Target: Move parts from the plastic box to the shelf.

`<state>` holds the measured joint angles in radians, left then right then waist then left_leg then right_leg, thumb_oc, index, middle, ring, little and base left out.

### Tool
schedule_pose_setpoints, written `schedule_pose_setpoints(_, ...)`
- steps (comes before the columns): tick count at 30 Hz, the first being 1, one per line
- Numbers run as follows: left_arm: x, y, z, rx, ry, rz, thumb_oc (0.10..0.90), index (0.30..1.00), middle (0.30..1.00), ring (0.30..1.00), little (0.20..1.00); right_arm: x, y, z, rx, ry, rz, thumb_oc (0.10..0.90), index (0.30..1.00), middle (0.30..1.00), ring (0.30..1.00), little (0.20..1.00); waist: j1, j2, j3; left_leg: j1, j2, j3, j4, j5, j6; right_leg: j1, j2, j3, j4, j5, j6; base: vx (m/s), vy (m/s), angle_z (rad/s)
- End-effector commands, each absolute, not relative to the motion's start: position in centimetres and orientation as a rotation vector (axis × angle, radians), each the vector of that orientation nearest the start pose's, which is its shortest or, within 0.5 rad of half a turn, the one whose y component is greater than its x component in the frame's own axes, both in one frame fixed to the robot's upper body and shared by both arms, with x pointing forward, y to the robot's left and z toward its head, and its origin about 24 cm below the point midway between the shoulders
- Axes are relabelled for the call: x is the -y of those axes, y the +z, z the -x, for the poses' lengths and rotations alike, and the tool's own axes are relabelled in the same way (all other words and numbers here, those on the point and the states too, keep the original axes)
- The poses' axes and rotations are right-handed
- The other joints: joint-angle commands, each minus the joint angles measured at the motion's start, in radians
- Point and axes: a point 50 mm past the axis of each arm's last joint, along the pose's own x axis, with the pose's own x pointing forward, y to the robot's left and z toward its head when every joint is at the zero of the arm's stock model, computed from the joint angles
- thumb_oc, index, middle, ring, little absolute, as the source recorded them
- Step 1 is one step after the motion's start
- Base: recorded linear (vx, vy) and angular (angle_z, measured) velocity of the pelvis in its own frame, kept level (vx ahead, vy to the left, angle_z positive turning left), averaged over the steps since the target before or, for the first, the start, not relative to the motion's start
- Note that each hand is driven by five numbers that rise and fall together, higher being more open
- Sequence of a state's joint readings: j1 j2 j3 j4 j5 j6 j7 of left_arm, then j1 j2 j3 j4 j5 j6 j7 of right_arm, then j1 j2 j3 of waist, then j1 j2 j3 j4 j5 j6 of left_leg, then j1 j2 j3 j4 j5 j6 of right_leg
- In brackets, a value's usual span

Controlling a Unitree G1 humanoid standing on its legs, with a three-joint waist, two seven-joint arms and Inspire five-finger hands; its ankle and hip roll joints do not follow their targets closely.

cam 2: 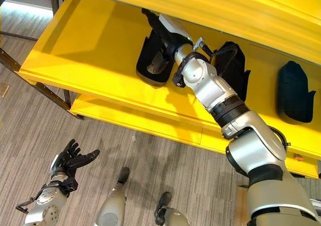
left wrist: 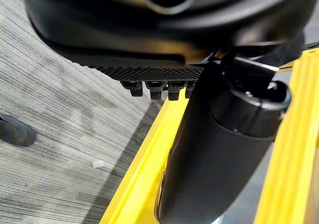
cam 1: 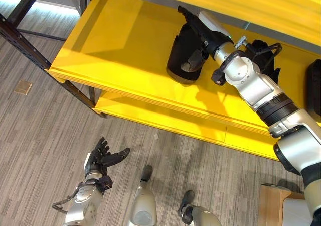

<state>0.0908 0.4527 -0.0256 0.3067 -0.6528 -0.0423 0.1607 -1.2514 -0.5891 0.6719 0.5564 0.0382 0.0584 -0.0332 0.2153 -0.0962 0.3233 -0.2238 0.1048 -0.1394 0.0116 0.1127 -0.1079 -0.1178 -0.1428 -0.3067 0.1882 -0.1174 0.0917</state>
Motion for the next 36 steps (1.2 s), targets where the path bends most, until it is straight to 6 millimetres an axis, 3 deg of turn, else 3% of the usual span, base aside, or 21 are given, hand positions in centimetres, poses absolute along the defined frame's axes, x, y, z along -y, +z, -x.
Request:
schedule_pose_setpoints(1, -29.3, 0.7, -21.0, -0.239, 0.315, 0.04, 0.9, 1.0, 1.0, 1.0, 1.0, 10.0, 31.5, -38.2, 0.643, 0.215, 0.781, 0.9, 1.0, 1.0, 1.0, 1.0, -0.016, -0.072, -0.139, 0.018, 0.055, 0.02, 0.013, -0.083, 0.019, 0.138, -0.057, 0.03, -0.162, 0.052, 0.056, 0.0, 0.0, 0.0)
schedule_pose_setpoints(3, -28.8, 0.1, -20.9, -0.265, 0.296, 0.051, 0.9, 1.0, 1.0, 1.0, 1.0, 11.2, 28.3, -38.7, 0.528, 0.245, 0.59, 0.9, 1.0, 1.0, 1.0, 1.0, -0.029, -0.065, -0.151, 0.038, 0.055, 0.031, 0.013, -0.09, 0.021, 0.152, -0.058, 0.036, -0.17, 0.056, 0.058, 0.02, 0.051, -0.02)
schedule_pose_setpoints(5, -28.3, -0.3, -20.7, -0.281, 0.279, 0.06, 0.9, 1.0, 1.0, 1.0, 1.0, 12.0, 26.5, -38.7, 0.468, 0.257, 0.449, 0.9, 1.0, 1.0, 1.0, 1.0, -0.037, -0.06, -0.162, 0.054, 0.055, 0.041, 0.012, -0.096, 0.022, 0.166, -0.06, 0.041, -0.179, 0.06, 0.061, 0.03, 0.052, -0.07)
schedule_pose_setpoints(6, -28.1, -0.4, -20.7, -0.288, 0.27, 0.061, 0.9, 1.0, 1.0, 1.0, 1.0, 12.1, 25.9, -38.5, 0.45, 0.27, 0.38, 0.9, 1.0, 1.0, 1.0, 1.0, -0.041, -0.058, -0.166, 0.061, 0.055, 0.046, 0.01, -0.098, 0.022, 0.169, -0.061, 0.044, -0.183, 0.062, 0.062, 0.04, 0.064, -0.19)
schedule_pose_setpoints(7, -27.7, -0.7, -20.4, -0.305, 0.26, 0.071, 0.9, 1.0, 1.0, 1.0, 1.0, 12.2, 24.0, -38.2, 0.4, 0.299, 0.262, 0.9, 1.0, 1.0, 1.0, 1.0, -0.052, -0.054, -0.178, 0.077, 0.056, 0.057, 0.009, -0.103, 0.024, 0.178, -0.061, 0.048, -0.19, 0.064, 0.065, 0.03, 0.045, -0.25)
schedule_pose_setpoints(9, -27.4, -1.0, -20.2, -0.315, 0.253, 0.081, 0.9, 1.0, 1.0, 1.0, 1.0, 12.3, 23.0, -37.9, 0.376, 0.31, 0.18, 0.9, 1.0, 1.0, 1.0, 1.0, -0.056, -0.052, -0.182, 0.085, 0.056, 0.063, 0.008, -0.106, 0.025, 0.183, -0.062, 0.053, -0.193, 0.067, 0.066, 0.02, 0.036, -0.24)
schedule_pose_setpoints(11, -27.0, -1.6, -19.8, -0.344, 0.252, 0.092, 0.9, 1.0, 1.0, 1.0, 1.0, 12.1, 20.1, -36.9, 0.302, 0.358, -0.02, 0.9, 1.0, 1.0, 1.0, 1.0, -0.072, -0.046, -0.193, 0.104, 0.056, 0.08, 0.01, -0.117, 0.029, 0.187, -0.065, 0.068, -0.197, 0.073, 0.069, 0.02, 0.05, -0.23)
schedule_pose_setpoints(13, -26.9, -1.7, -19.7, -0.353, 0.252, 0.087, 0.9, 1.0, 1.0, 1.0, 1.0, 11.9, 20.0, -36.2, 0.308, 0.395, -0.029, 0.9, 1.0, 1.0, 1.0, 1.0, -0.079, -0.044, -0.198, 0.109, 0.057, 0.086, 0.014, -0.121, 0.029, 0.188, -0.065, 0.075, -0.194, 0.071, 0.07, 0.03, 0.042, -0.21)
schedule_pose_setpoints(21, -25.7, -3.4, -18.4, -0.42, 0.263, 0.127, 0.9, 1.0, 1.0, 1.0, 1.0, 12.9, 15.3, -31.4, 0.22, 0.519, -0.306, 0.9, 1.0, 1.0, 1.0, 1.0, -0.126, -0.03, -0.225, 0.15, 0.065, 0.117, 0.02, -0.142, 0.033, 0.208, -0.071, 0.094, -0.196, 0.07, 0.077, 0.03, 0.028, -0.14)
schedule_pose_setpoints(25, -25.5, -3.7, -17.8, -0.428, 0.281, 0.145, 0.9, 1.0, 1.0, 1.0, 1.0, 13.6, 15.3, -29.4, 0.262, 0.55, -0.313, 0.9, 1.0, 1.0, 1.0, 1.0, -0.142, -0.024, -0.231, 0.161, 0.07, 0.128, 0.021, -0.148, 0.033, 0.207, -0.07, 0.103, -0.195, 0.066, 0.078, 0.02, 0.01, -0.13)
schedule_pose_setpoints(27, -25.3, -4.2, -17.2, -0.439, 0.3, 0.166, 0.9, 1.0, 1.0, 1.0, 1.0, 15.1, 15.1, -26.9, 0.331, 0.536, -0.321, 0.9, 1.0, 1.0, 1.0, 1.0, -0.169, -0.013, -0.236, 0.175, 0.076, 0.138, 0.022, -0.153, 0.033, 0.213, -0.07, 0.111, -0.192, 0.061, 0.079, 0.04, 0.017, -0.03)
schedule_pose_setpoints(29, -25.2, -4.4, -17.0, -0.444, 0.301, 0.167, 0.9, 1.0, 1.0, 1.0, 1.0, 15.7, 14.7, -26.2, 0.335, 0.52, -0.342, 0.9, 1.0, 1.0, 1.0, 1.0, -0.177, -0.01, -0.237, 0.177, 0.075, 0.138, 0.022, -0.155, 0.033, 0.215, -0.071, 0.113, -0.191, 0.058, 0.08, 0.02, 0.014, -0.08)
schedule_pose_setpoints(36, -25.3, -5.0, -15.7, -0.46, 0.345, 0.19, 0.9, 1.0, 1.0, 1.0, 1.0, 18.4, 8.5, -22.0, 0.152, 0.346, -0.468, 0.9, 1.0, 1.0, 1.0, 1.0, -0.225, 0.006, -0.25, 0.194, 0.077, 0.148, 0.019, -0.163, 0.033, 0.221, -0.075, 0.119, -0.186, 0.052, 0.084, 0.01, 0.012, -0.06)
